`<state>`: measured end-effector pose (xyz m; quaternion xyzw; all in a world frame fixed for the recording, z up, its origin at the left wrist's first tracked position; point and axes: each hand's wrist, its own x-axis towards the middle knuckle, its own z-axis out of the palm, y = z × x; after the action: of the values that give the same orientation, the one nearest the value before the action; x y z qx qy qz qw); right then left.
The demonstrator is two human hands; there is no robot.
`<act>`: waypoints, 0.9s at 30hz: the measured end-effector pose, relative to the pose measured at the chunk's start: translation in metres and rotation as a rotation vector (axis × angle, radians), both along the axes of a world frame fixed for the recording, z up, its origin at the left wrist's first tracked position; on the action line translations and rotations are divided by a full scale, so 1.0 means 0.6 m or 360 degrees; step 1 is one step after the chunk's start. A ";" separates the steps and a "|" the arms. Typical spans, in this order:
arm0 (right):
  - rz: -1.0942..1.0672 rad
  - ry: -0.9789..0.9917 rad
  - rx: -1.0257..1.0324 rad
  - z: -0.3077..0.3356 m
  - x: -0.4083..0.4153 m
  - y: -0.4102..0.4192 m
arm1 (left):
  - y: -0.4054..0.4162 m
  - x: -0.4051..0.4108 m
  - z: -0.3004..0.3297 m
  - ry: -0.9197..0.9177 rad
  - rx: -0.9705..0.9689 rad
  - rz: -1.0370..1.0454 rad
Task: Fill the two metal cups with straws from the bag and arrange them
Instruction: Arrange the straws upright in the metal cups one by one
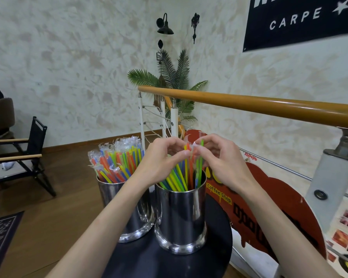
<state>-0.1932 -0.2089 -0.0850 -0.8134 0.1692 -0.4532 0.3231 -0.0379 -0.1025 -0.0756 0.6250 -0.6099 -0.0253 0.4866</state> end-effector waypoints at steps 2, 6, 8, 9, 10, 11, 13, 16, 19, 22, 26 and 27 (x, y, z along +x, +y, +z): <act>-0.0014 -0.0034 -0.0001 -0.001 0.000 0.000 | 0.000 0.001 0.000 -0.0073 0.0006 0.0053; -0.0099 -0.0044 -0.0148 -0.006 0.004 -0.002 | -0.003 0.006 -0.003 -0.0195 -0.0010 0.0205; -0.0127 -0.0031 -0.0211 -0.007 0.006 -0.002 | -0.004 0.006 -0.002 -0.0182 -0.0041 0.0207; -0.0130 -0.0033 -0.0227 -0.007 0.007 -0.001 | -0.003 0.004 -0.001 -0.0183 -0.0058 0.0207; -0.0122 -0.0044 -0.0228 -0.006 0.006 0.000 | -0.003 0.003 0.000 -0.0184 -0.0073 0.0210; -0.0112 -0.0067 -0.0217 -0.003 0.005 0.001 | -0.003 0.003 0.000 -0.0182 -0.0089 0.0217; -0.0090 -0.0115 -0.0185 0.002 0.002 0.001 | -0.002 0.002 0.002 -0.0190 -0.0121 0.0251; 0.0011 -0.0137 -0.0125 0.006 0.000 0.001 | 0.000 0.004 0.005 -0.0220 -0.0170 0.0254; 0.0080 -0.0137 -0.0080 0.002 0.005 0.004 | 0.003 -0.002 0.010 -0.0171 -0.0224 0.0112; 0.0100 -0.0161 -0.0068 -0.002 0.011 0.009 | 0.003 -0.004 0.014 -0.0108 -0.0194 0.0053; 0.0102 -0.0198 -0.0044 -0.001 0.015 0.009 | 0.001 0.005 0.017 -0.0039 -0.0093 -0.0022; 0.0097 -0.0205 -0.0024 0.001 0.016 0.008 | 0.001 0.006 0.018 -0.0044 -0.0075 -0.0031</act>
<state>-0.1838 -0.2041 -0.0847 -0.7896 0.1197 -0.4958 0.3410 -0.0342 -0.1021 -0.0650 0.6075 -0.6231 -0.0070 0.4926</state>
